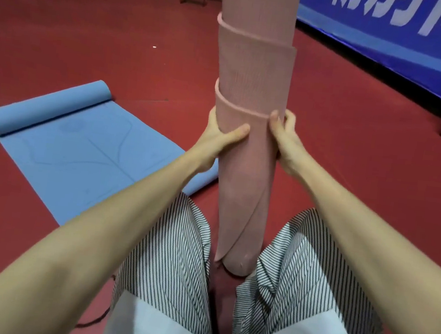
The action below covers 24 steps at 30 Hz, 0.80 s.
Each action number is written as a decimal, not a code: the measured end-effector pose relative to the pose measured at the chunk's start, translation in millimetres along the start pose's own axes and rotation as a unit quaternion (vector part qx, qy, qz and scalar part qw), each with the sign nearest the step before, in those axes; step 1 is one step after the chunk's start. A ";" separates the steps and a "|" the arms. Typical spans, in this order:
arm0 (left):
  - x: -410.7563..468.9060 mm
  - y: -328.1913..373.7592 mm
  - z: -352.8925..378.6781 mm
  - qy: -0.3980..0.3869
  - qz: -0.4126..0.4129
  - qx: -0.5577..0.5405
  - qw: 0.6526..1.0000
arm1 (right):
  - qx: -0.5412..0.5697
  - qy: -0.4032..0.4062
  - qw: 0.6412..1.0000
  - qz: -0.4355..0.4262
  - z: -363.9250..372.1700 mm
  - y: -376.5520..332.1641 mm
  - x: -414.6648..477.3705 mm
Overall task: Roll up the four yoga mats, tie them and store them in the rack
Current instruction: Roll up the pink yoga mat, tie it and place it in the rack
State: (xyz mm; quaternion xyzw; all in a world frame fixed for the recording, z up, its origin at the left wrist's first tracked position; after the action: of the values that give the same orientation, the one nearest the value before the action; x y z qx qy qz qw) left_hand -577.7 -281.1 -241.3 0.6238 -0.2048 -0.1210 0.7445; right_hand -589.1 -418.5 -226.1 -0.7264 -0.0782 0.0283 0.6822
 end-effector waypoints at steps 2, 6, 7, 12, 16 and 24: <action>10.5 29.0 -1.5 0.008 0.034 -0.005 0.999 | -0.011 0.025 1.000 -0.011 -0.8 -26.2 11.6; 21.5 50.5 -9.4 -0.015 0.023 0.054 0.998 | -0.033 0.028 0.999 -0.004 -11.0 -35.2 26.4; 19.5 40.1 -12.0 -0.026 -0.016 0.075 0.997 | -0.043 0.031 0.998 0.022 -13.5 -20.5 26.8; 7.1 -2.1 -19.7 0.013 -0.035 0.025 0.999 | 0.040 0.018 0.996 0.072 6.9 29.2 18.1; 10.5 19.5 -10.7 0.009 0.017 -0.017 1.000 | 0.081 0.021 0.996 0.018 16.1 -7.4 18.5; 21.3 64.0 8.9 0.022 -0.026 -0.030 0.999 | 0.100 -0.012 0.995 0.015 -8.0 -53.8 14.3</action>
State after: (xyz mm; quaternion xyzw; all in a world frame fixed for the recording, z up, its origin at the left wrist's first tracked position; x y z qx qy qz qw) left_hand -567.7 -286.0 -174.2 0.6088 -0.1684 -0.1327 0.7638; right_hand -577.8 -421.2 -171.1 -0.6553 -0.0721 0.0544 0.7499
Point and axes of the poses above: each hand's wrist, its own x-axis towards the middle knuckle, its own z-axis out of the palm, y = z × x, the point moved 8 cm from there along x, towards the middle knuckle, and after that the axes turned 11 degrees about -y, right-handed, at the moved point
